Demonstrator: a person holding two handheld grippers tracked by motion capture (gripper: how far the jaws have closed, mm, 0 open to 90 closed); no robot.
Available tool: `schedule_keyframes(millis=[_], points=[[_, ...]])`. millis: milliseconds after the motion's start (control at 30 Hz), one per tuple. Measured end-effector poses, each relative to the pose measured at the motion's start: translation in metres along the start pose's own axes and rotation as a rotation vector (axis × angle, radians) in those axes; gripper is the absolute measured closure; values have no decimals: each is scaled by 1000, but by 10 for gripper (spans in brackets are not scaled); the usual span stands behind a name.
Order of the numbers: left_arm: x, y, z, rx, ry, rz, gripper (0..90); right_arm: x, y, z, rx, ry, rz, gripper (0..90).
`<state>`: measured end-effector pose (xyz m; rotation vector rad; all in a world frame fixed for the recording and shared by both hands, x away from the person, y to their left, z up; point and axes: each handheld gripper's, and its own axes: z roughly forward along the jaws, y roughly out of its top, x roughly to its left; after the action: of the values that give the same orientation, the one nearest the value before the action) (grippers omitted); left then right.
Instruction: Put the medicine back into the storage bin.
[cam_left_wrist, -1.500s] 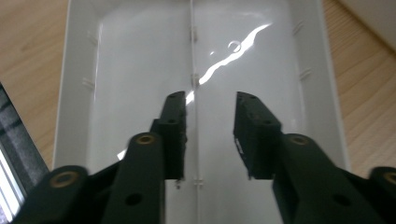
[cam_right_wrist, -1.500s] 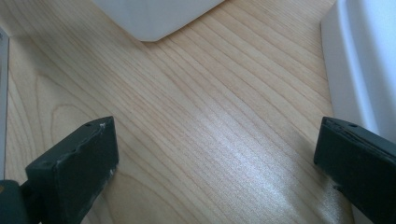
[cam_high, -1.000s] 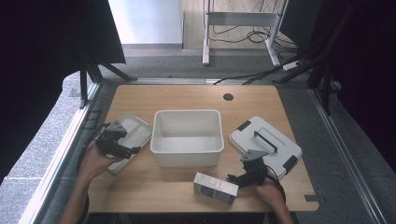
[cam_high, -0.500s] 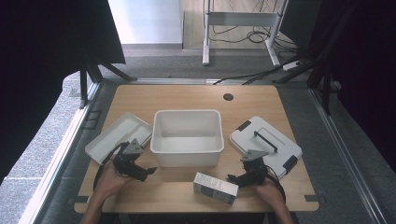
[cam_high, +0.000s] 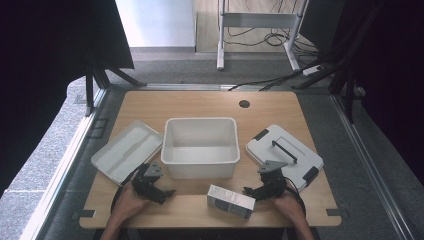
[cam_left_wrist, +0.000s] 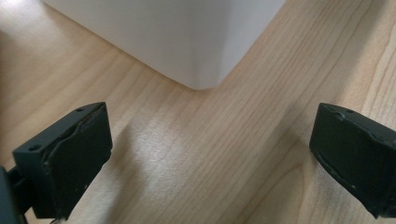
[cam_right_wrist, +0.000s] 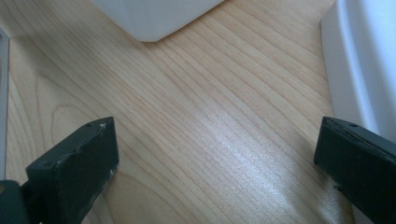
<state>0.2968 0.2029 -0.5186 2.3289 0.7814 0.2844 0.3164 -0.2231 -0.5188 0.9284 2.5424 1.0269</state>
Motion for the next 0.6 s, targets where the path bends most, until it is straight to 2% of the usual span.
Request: schedule_keyframes(millis=[100, 167, 367, 533, 567, 600], points=[[2, -2, 2, -17, -23, -23, 0, -1, 0, 0, -9, 13, 26, 0], [2, -3, 2, -17, -22, -22, 0, -2, 2, -3, -4, 18, 33, 9], [2, -3, 2, -17, -23, -22, 0, -1, 10, -19, -6, 23, 23, 33], [2, -3, 2, -17, -23, -22, 0, 2, 25, -38, 8, 36, 5, 56], [2, -3, 2, -17, -23, -22, 0, 5, 32, -46, 12, 44, -7, 63], [2, -3, 2, -17, -23, -22, 0, 5, 32, -46, 12, 44, -7, 63]])
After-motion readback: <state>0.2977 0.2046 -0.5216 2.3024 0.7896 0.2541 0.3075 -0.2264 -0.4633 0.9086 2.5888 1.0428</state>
